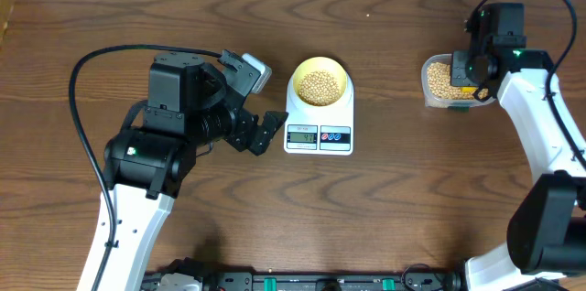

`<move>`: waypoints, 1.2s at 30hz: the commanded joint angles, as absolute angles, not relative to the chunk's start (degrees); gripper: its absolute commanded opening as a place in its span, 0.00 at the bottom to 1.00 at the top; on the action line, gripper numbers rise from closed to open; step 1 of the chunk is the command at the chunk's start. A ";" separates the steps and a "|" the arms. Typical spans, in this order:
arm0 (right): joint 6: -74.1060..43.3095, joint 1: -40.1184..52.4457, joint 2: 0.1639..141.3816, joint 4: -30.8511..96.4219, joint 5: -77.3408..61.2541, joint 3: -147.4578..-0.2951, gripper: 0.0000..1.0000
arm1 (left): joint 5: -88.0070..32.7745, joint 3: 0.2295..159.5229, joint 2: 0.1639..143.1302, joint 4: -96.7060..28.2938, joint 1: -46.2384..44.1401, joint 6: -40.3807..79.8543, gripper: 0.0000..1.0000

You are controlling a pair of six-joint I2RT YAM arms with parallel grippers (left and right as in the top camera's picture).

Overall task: Scoop item into bowl and weigh 50g on scale
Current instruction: 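Lower the scoop into the soybean tub with the right gripper, then drag the scoop through the soybeans to fill it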

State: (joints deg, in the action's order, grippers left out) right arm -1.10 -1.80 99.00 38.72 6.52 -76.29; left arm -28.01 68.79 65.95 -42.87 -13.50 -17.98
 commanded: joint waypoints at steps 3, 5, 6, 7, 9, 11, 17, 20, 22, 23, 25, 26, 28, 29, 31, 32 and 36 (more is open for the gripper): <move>-2.11 -2.04 99.22 39.68 5.41 -76.03 0.01 | -28.51 68.51 66.22 -42.85 -13.19 -17.89 0.97; -2.11 -2.04 99.22 39.86 4.27 -76.03 0.01 | -28.49 68.51 66.22 -42.85 -13.19 -17.89 0.98; -2.09 -2.07 99.22 39.88 2.83 -76.03 0.01 | -28.51 68.51 66.22 -42.85 -13.19 -17.89 0.98; -2.07 -2.07 99.22 39.88 -0.12 -76.03 0.01 | -28.49 68.51 66.22 -42.85 -13.19 -17.89 0.98; -1.72 -2.07 99.22 39.88 -3.81 -76.03 0.01 | -28.49 68.51 66.22 -42.85 -13.19 -17.89 0.97; 0.08 -2.22 99.22 39.86 -6.94 -76.03 0.01 | -28.51 68.51 66.22 -42.85 -13.19 -17.89 0.98; 0.27 -4.08 99.22 39.86 -11.51 -76.03 0.01 | -28.49 68.51 66.22 -42.85 -13.19 -17.89 0.98; 0.27 -5.52 99.22 39.83 -13.47 -76.03 0.01 | -28.51 68.51 66.22 -42.85 -13.19 -17.89 0.98; 0.30 -6.92 99.22 39.86 -16.05 -76.03 0.01 | -28.49 68.51 66.22 -42.85 -13.19 -17.89 0.98; 0.30 -7.44 99.22 39.83 -17.15 -76.03 0.01 | -28.49 68.51 66.22 -42.85 -13.19 -17.89 0.98; 0.34 -8.88 99.22 39.83 -20.56 -76.03 0.01 | -28.51 68.51 66.22 -42.85 -13.19 -17.89 0.98; 0.60 -9.61 99.22 39.83 -22.37 -76.03 0.01 | -28.51 68.51 66.24 -42.85 -13.19 -17.89 0.98; 1.41 -10.92 99.22 39.88 -25.34 -76.03 0.01 | -28.51 68.51 66.22 -42.85 -13.19 -17.89 0.98; 1.39 -11.84 99.22 39.86 -26.68 -76.03 0.01 | -28.51 68.51 66.22 -42.85 -13.19 -17.89 0.98; 1.37 -13.10 99.24 39.90 -28.08 -76.03 0.01 | -28.49 68.51 66.22 -42.85 -13.19 -17.89 0.98; 1.37 -13.85 99.24 39.94 -28.56 -76.03 0.01 | -28.49 68.51 66.22 -42.85 -13.19 -17.89 0.98; 1.37 -16.38 99.24 40.14 -31.11 -76.03 0.01 | -28.49 68.51 66.22 -42.85 -13.19 -17.89 0.98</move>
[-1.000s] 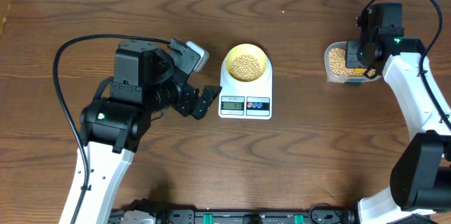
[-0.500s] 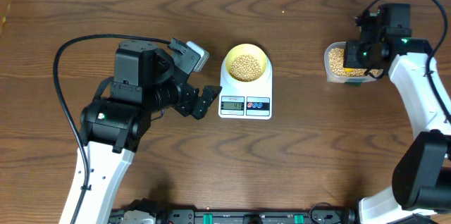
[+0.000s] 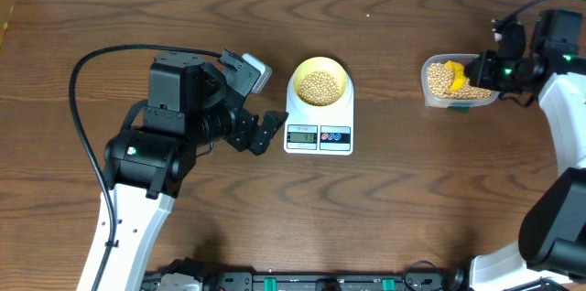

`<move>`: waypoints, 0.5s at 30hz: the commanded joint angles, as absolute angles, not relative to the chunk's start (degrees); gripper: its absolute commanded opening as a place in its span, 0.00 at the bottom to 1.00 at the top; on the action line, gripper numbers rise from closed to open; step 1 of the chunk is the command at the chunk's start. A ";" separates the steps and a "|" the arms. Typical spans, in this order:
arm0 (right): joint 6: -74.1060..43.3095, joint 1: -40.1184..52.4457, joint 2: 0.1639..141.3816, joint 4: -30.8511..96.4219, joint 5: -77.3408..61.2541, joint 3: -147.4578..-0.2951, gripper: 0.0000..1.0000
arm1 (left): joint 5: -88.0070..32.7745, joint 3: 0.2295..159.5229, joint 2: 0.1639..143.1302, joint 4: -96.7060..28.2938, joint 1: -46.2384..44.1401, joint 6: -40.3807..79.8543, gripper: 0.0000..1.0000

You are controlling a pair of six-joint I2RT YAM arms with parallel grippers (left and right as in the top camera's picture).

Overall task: Scoop item into bowl and weigh 50g on scale
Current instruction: 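Drag the scoop through the soybeans to fill it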

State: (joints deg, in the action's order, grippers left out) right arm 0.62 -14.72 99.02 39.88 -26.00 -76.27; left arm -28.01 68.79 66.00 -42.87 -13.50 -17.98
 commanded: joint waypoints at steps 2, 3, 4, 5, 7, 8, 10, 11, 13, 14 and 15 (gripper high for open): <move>1.34 -17.54 99.22 40.36 -31.90 -76.03 0.01 | -28.51 68.51 66.22 -42.85 -13.19 -17.89 0.98; 1.34 -18.26 99.24 40.53 -32.14 -76.03 0.01 | -28.51 68.51 66.22 -42.85 -13.19 -17.89 0.98; 1.34 -18.79 99.24 40.62 -32.14 -76.03 0.01 | -28.51 68.51 66.22 -42.85 -13.19 -17.89 0.97; 1.34 -19.16 99.24 40.75 -32.16 -76.03 0.01 | -28.51 68.51 66.22 -42.85 -13.19 -17.89 0.98; 1.37 -19.68 99.22 40.84 -33.34 -76.03 0.01 | -28.51 68.51 66.22 -42.85 -13.19 -17.89 0.98; 1.37 -19.92 99.24 40.82 -34.26 -76.03 0.01 | -28.51 68.51 66.22 -42.85 -13.19 -17.89 0.98; 1.39 -20.56 99.24 40.73 -36.67 -76.03 0.01 | -28.51 68.51 66.22 -42.85 -13.19 -17.89 0.97; 1.39 -20.82 99.22 40.69 -37.71 -76.03 0.01 | -28.49 68.51 66.22 -42.85 -13.19 -17.89 0.97; 1.39 -21.45 99.24 40.49 -39.90 -76.03 0.01 | -28.51 68.51 66.22 -42.85 -13.19 -17.89 0.98; 1.39 -21.69 99.24 40.49 -40.73 -76.03 0.01 | -28.51 68.51 66.22 -42.85 -13.19 -17.89 0.98; 1.37 -21.93 99.24 40.49 -41.45 -76.03 0.01 | -28.51 68.51 66.22 -42.85 -13.19 -17.89 0.97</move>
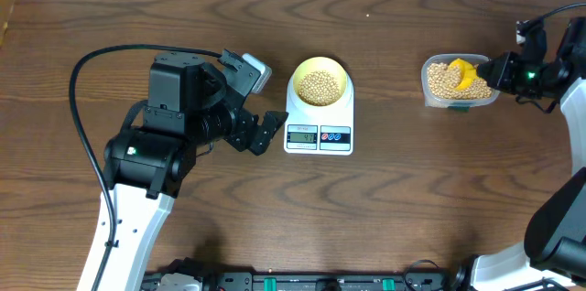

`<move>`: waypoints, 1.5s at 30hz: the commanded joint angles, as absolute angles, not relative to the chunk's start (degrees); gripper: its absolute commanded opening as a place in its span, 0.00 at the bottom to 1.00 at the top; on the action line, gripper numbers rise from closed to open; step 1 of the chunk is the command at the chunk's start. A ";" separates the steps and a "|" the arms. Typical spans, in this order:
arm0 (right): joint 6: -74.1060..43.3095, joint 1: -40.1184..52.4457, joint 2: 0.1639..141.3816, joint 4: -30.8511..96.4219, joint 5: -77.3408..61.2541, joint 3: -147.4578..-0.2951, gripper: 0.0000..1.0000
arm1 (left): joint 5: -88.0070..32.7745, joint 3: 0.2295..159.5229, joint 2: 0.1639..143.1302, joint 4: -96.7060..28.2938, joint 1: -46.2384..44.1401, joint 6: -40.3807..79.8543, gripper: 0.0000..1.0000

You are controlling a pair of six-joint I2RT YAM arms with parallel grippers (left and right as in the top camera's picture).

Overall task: Scoop item into bowl and weigh 50g on scale
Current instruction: 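Drag the scoop through the soybeans to fill it, then lift the filled scoop and carry it left over the bowl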

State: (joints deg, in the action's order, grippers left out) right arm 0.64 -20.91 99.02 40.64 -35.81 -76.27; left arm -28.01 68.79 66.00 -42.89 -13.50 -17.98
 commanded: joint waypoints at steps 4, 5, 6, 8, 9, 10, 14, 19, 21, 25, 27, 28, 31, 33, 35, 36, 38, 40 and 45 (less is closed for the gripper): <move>1.37 -22.92 99.24 40.53 -44.05 -76.03 0.01 | -28.51 68.51 66.22 -42.85 -13.19 -17.89 0.98; 1.34 -23.24 99.24 40.53 -44.82 -76.03 0.01 | -28.51 68.51 66.22 -42.85 -13.19 -17.89 0.98; 1.34 -23.51 99.24 40.53 -45.47 -76.03 0.01 | -28.51 68.51 66.22 -42.85 -13.19 -17.89 0.97; 1.34 -24.05 99.24 40.53 -46.48 -76.03 0.01 | -28.51 68.51 66.22 -42.85 -13.19 -17.89 0.98; 1.34 -24.49 99.24 40.49 -47.75 -76.03 0.01 | -28.51 68.51 66.22 -42.85 -13.19 -17.89 0.98; 1.34 -24.75 99.24 40.49 -48.42 -76.03 0.01 | -28.51 68.51 66.22 -42.85 -13.19 -17.89 0.97; 1.37 -25.61 99.24 40.47 -51.46 -76.03 0.01 | -28.49 68.51 66.22 -42.85 -13.19 -17.89 0.98; 1.37 -25.91 99.24 39.99 -54.96 -76.03 0.01 | -28.51 68.51 66.22 -42.85 -13.19 -17.89 0.98; 1.37 -25.91 99.24 39.38 -57.52 -76.03 0.01 | -28.51 68.51 66.22 -42.85 -13.19 -17.89 0.98; 1.28 -25.89 99.24 39.20 -59.24 -76.03 0.01 | -28.49 68.51 66.22 -42.85 -13.19 -17.89 0.98; 0.71 -25.89 99.24 39.18 -60.40 -76.03 0.01 | -28.49 68.51 66.22 -42.85 -13.19 -17.89 0.98; 0.67 -25.89 99.24 39.16 -61.04 -76.03 0.01 | -28.51 68.51 66.22 -42.85 -13.19 -17.89 0.98; 0.62 -25.78 99.24 39.18 -64.07 -76.03 0.01 | -28.49 68.51 66.22 -42.85 -13.19 -17.89 0.98; -0.84 -25.71 99.24 39.03 -64.93 -76.03 0.01 | -28.49 68.51 66.22 -42.85 -13.19 -17.89 0.98; -3.16 -25.43 99.24 38.92 -64.95 -76.03 0.01 | -28.49 68.51 66.22 -42.85 -13.19 -17.89 0.98; -3.88 -25.19 99.24 38.76 -64.93 -76.03 0.01 | -28.49 68.51 66.22 -42.85 -13.19 -17.89 0.98; -4.64 -24.51 99.24 38.48 -64.93 -76.03 0.01 | -28.51 68.51 66.22 -42.85 -13.19 -17.89 0.98; -5.04 -23.59 99.24 38.09 -64.93 -76.03 0.01 | -28.51 68.51 66.22 -42.85 -13.19 -17.89 0.98; -8.58 -19.27 99.24 33.78 -64.86 -76.03 0.01 | -28.51 68.51 66.22 -42.85 -13.19 -17.89 0.98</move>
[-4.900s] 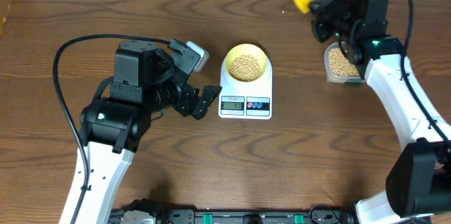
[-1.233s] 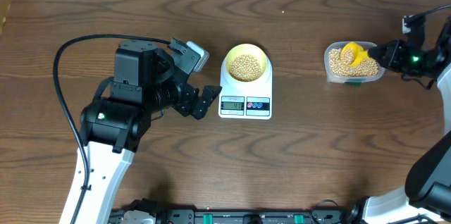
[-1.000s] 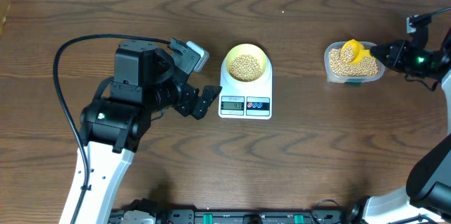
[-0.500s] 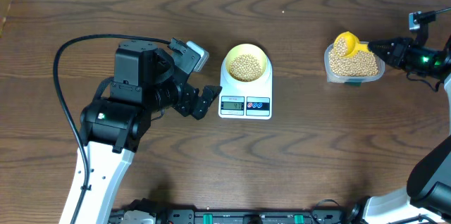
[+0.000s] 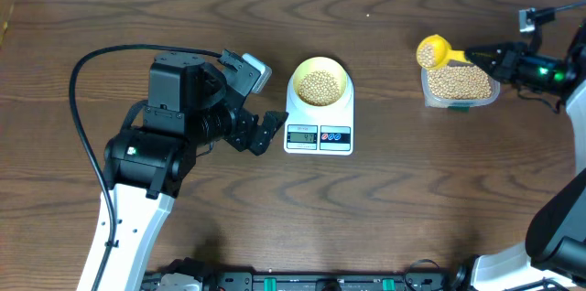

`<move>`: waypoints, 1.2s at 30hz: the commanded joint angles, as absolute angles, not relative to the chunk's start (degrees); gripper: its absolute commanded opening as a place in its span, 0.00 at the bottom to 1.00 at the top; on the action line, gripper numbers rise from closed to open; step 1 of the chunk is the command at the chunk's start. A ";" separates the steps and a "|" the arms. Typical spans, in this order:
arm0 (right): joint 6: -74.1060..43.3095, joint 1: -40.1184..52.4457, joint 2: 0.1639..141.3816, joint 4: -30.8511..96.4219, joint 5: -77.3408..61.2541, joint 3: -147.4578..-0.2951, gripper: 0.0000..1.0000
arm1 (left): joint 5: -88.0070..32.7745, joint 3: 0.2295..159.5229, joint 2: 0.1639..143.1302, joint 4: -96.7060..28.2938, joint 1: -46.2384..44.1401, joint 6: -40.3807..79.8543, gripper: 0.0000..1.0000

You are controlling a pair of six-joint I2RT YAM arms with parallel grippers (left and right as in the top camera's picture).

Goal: Scoop item into bowl and weigh 50g on scale

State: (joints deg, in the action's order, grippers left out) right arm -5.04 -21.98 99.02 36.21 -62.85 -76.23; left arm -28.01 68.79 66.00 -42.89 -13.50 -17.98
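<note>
A yellow bowl (image 5: pixel 319 85) heaped with soybeans sits on the white scale (image 5: pixel 319 137) at the table's middle. To the right stands a clear container (image 5: pixel 462 85) full of beans. A yellow scoop (image 5: pixel 432 52) loaded with beans hangs over the container's upper left rim. My right gripper (image 5: pixel 487 57) is shut on the scoop's handle and reaches in from the right. My left gripper (image 5: pixel 258 133) rests just left of the scale, apparently open and holding nothing. The scale's reading is too small to make out.
The left arm's bulky body (image 5: pixel 183 108) and its cable (image 5: pixel 92 99) fill the table's left half. The right arm (image 5: pixel 558 76) runs along the right edge. A white wall borders the table's far edge.
The scoop was lying in the container's beans; now it is above the container's left rim, filled with beans. My right gripper has shifted left and up with it. The left arm is unchanged.
First my right gripper stood over the bean container, hiding the scoop. Then the arm was out to the right with the yellow scoop dipped in the beans, and it stayed there. Now the loaded scoop is out of the beans, at the container's left side.
</note>
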 commanded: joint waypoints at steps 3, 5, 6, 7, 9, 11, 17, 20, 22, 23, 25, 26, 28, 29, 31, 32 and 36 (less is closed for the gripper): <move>-11.81 -16.73 99.24 30.15 -64.86 -76.03 0.01 | -28.49 68.51 66.22 -42.85 -13.19 -17.89 0.98; -13.47 -15.22 99.24 28.32 -64.86 -76.03 0.01 | -28.51 68.51 66.22 -42.85 -13.19 -17.89 0.98; -14.06 -14.50 99.24 27.49 -64.86 -76.03 0.01 | -28.51 68.51 66.22 -42.85 -13.19 -17.89 0.97; -15.38 -13.08 99.24 26.17 -64.84 -76.03 0.01 | -28.51 68.51 66.22 -42.85 -13.19 -17.91 0.98; -16.12 -11.70 99.24 25.39 -64.79 -76.03 0.01 | -28.49 68.51 66.22 -42.85 -13.19 -17.89 0.98; -16.60 -10.33 99.24 24.99 -64.60 -76.03 0.01 | -28.51 68.51 66.22 -42.85 -13.19 -17.89 0.98; -16.71 -6.09 99.24 24.16 -63.64 -76.03 0.01 | -28.51 68.51 66.22 -42.85 -13.19 -17.89 0.98; -16.71 -3.86 99.24 23.94 -60.53 -76.03 0.01 | -28.51 68.51 66.22 -42.85 -13.19 -17.89 0.98; -16.71 -2.26 99.24 23.97 -58.59 -76.03 0.01 | -28.51 68.51 66.22 -42.85 -13.19 -17.89 0.97; -16.71 -1.37 99.24 23.97 -57.41 -76.03 0.01 | -28.51 68.51 66.22 -42.85 -13.19 -17.89 0.98; -16.71 0.10 99.24 23.70 -56.18 -76.03 0.01 | -28.51 68.51 66.22 -42.85 -13.19 -17.89 0.98; -16.71 1.41 99.24 23.31 -55.37 -76.03 0.01 | -28.51 68.51 66.22 -42.85 -13.19 -17.89 0.98; -16.71 2.76 99.24 22.87 -54.59 -76.03 0.01 | -28.51 68.51 66.22 -42.85 -13.19 -17.89 0.98; -16.69 4.01 99.26 22.41 -53.87 -76.03 0.01 | -28.51 68.51 66.22 -42.85 -13.19 -17.89 0.98; -16.67 5.10 99.29 22.00 -52.66 -76.03 0.01 | -28.49 68.51 66.22 -42.85 -13.19 -17.89 0.98; -16.67 5.78 99.29 21.78 -51.64 -76.03 0.01 | -28.51 68.51 66.22 -42.85 -13.19 -17.89 0.97; -15.86 7.77 99.29 21.06 -48.05 -76.03 0.01 | -28.51 68.51 66.22 -42.85 -13.19 -17.89 0.98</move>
State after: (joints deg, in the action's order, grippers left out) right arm -16.19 6.09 99.02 21.74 -51.94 -76.12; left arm -28.01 68.79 66.00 -42.89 -13.50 -17.98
